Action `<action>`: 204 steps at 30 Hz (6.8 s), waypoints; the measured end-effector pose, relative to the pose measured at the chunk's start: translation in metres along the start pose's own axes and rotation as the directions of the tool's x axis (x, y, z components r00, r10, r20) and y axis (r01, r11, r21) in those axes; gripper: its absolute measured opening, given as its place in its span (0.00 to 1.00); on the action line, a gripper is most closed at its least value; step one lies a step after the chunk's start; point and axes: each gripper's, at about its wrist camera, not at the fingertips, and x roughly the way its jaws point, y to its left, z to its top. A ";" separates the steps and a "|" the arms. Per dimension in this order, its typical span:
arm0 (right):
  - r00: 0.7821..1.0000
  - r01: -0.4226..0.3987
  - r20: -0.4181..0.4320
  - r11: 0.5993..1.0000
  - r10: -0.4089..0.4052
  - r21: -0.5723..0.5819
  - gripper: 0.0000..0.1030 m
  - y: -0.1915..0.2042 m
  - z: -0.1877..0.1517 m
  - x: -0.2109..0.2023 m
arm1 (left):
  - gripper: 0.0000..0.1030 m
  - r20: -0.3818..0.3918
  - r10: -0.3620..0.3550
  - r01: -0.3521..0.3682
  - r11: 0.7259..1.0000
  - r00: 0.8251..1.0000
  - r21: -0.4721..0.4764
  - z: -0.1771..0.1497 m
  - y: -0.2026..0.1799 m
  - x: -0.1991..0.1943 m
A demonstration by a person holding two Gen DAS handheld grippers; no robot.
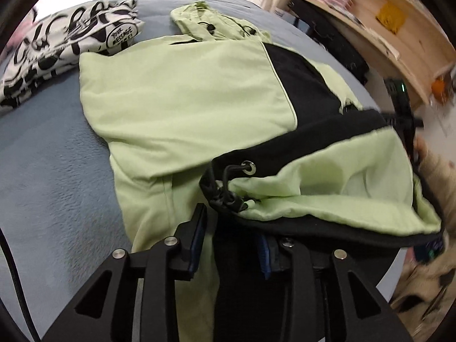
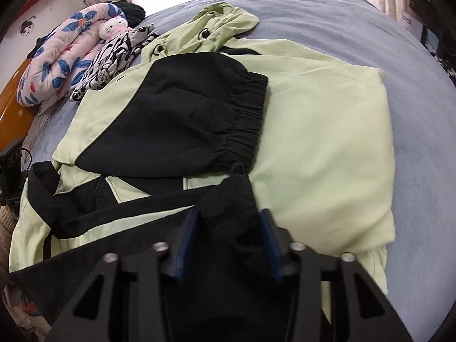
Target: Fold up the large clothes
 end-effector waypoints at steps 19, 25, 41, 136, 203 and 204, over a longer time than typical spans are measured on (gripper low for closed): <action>1.000 -0.021 0.022 0.998 0.019 0.062 0.21 -0.006 -0.017 -0.003 | 0.28 -0.041 -0.006 0.004 0.999 0.999 -0.052 0.018 -0.011 0.020; 0.999 0.004 0.034 0.998 -0.006 0.063 0.19 -0.002 -0.019 -0.006 | 0.03 -0.014 -0.045 0.045 0.999 0.999 -0.027 0.016 -0.043 0.021; 0.860 0.056 0.494 0.986 -0.128 0.158 0.10 0.004 0.020 -0.164 | 0.02 0.337 0.362 -0.230 0.899 0.869 -0.374 0.050 -0.037 -0.132; 0.818 0.541 0.114 0.821 -0.564 0.182 0.13 -0.058 0.042 0.000 | 0.55 0.112 0.613 -0.478 0.706 0.782 -0.523 0.056 -0.026 0.012; 0.972 0.146 0.185 0.989 -0.143 0.001 0.32 0.113 0.087 -0.048 | 0.66 0.077 0.552 -0.529 0.824 0.830 -0.203 0.166 -0.092 -0.035; 0.970 0.156 0.189 0.988 -0.153 -0.001 0.32 0.109 0.099 -0.048 | 0.66 0.067 0.554 -0.532 0.822 0.830 -0.200 0.178 -0.086 -0.032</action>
